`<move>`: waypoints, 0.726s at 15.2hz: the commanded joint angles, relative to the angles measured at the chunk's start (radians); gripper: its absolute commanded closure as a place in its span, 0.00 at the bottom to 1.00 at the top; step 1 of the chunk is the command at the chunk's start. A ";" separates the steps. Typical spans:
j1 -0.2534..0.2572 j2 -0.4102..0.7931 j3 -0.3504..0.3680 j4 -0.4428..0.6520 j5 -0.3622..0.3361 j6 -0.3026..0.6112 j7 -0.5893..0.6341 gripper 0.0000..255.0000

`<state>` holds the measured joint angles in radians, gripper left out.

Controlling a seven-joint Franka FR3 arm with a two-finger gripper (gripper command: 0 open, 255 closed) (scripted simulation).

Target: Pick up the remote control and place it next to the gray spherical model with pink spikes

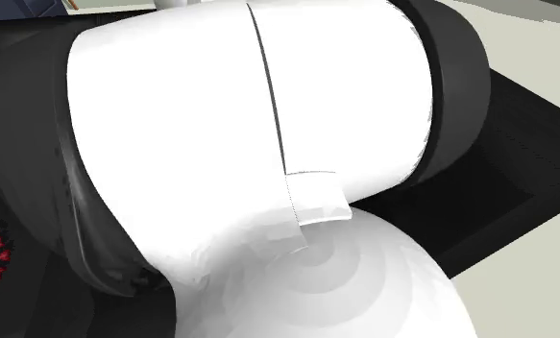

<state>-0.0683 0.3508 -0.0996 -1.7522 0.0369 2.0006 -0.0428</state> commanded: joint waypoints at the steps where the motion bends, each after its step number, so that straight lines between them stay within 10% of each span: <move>1: -0.008 0.084 -0.002 0.090 0.005 -0.005 -0.004 0.00; 4: -0.023 0.213 -0.003 0.247 0.011 -0.031 -0.008 0.00; 11: -0.024 0.241 -0.001 0.207 0.014 0.036 -0.010 0.00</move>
<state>-0.0918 0.5879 -0.1009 -1.5373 0.0505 2.0252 -0.0517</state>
